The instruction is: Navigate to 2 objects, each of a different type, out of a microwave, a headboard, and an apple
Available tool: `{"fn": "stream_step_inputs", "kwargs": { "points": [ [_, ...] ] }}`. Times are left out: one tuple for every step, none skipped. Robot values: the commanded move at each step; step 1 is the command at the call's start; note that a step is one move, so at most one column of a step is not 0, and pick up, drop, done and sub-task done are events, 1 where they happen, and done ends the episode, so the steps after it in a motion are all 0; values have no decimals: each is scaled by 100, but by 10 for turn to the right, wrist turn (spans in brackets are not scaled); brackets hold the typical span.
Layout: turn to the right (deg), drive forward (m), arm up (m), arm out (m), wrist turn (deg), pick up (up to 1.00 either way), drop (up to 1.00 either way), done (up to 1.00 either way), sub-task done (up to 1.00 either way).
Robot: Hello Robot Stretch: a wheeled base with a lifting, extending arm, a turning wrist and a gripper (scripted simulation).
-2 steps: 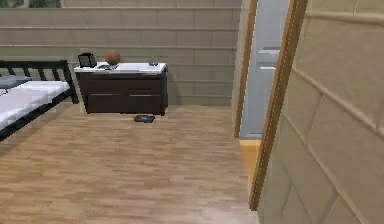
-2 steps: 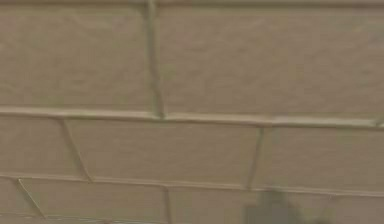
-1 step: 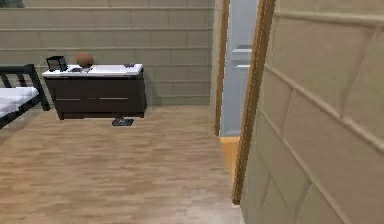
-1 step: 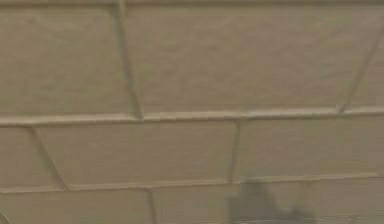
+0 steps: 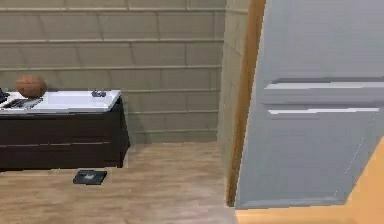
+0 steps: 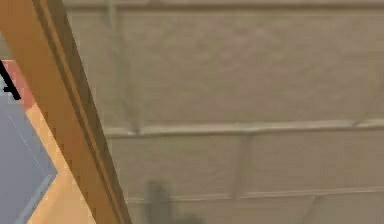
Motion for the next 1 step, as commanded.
{"fn": "stream_step_inputs", "kwargs": {
  "points": [
    [0,25,0,0,0,0,0,0,0]
  ]
}}
